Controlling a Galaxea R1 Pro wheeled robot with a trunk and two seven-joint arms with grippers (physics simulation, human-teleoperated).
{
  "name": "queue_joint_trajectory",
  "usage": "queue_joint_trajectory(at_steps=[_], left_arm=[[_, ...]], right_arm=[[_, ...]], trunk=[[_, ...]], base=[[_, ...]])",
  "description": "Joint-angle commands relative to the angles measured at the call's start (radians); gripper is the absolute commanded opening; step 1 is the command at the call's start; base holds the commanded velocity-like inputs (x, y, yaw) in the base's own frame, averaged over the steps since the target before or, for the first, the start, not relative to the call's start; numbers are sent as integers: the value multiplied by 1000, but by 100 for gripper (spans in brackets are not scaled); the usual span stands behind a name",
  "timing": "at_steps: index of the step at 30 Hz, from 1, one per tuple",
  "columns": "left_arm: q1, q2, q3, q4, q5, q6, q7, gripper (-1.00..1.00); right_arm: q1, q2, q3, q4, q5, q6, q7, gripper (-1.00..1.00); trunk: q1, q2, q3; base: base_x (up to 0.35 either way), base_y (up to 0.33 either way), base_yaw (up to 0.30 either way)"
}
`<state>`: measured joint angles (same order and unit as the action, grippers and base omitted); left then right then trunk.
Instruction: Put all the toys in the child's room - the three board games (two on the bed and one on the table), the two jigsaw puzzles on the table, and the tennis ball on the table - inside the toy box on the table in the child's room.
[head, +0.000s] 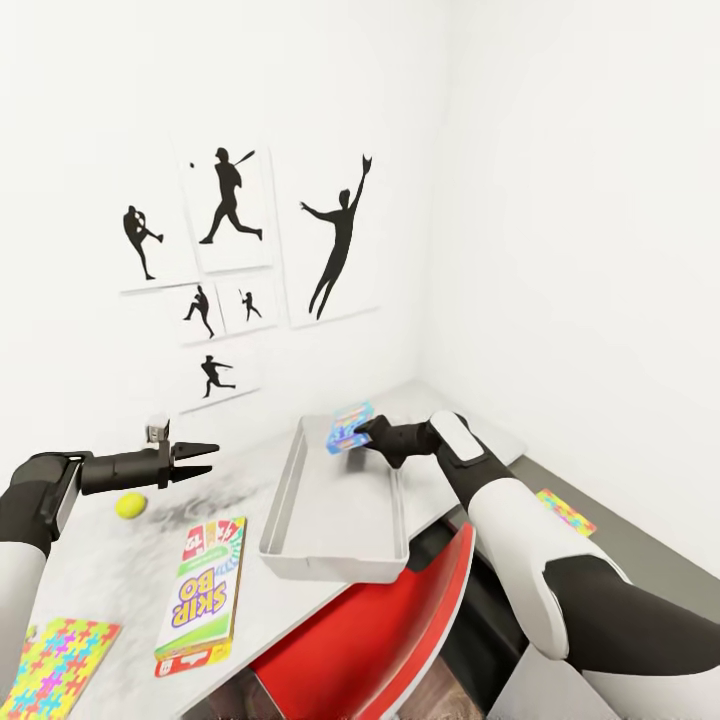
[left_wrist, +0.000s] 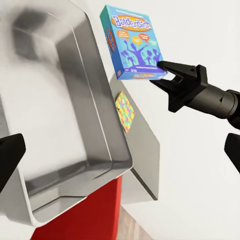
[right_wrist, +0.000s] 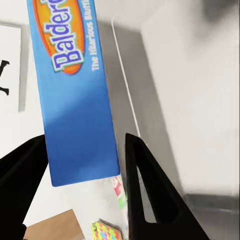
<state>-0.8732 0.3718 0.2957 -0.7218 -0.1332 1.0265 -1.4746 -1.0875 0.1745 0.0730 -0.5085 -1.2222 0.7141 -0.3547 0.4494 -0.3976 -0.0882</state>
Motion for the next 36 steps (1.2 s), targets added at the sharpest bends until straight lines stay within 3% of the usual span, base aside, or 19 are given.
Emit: queue_joint_trajectory(at_steps=[1,4,7,19,29,36], left_arm=[[-1,-1,3,-1,-10,10,-9,100],[-1,-1,3,-1,-10,10,-10,100],[-1,0,4,-1,-10,10,-10,100],[-1,7,5,-1,-6,12,-12,100],[-3,7,6,-1,-2,13,-14,100],[-4,7,6,-1,-2,13,-15,100]], right_arm=[[-1,0,2,-1,-5,-6,-10,-100],[-11,0,3,0,42,-47,-10,-100],[-21,0,4,8,61,-61,-9,-100],[-46,0,7,45,73,-72,-9,-100],[-53,0,7,45,148,-70,-9,-100],[-53,0,7,45,161,-71,-8,-100]], trunk=[[1,-2,-4],[1,-2,-9],[1,-2,-14],[1,-2,-33],[1,-2,-50],[1,-2,-61]], base=[[0,0,0],[0,0,0],[0,0,0],[0,0,0],[0,0,0],[0,0,0]])
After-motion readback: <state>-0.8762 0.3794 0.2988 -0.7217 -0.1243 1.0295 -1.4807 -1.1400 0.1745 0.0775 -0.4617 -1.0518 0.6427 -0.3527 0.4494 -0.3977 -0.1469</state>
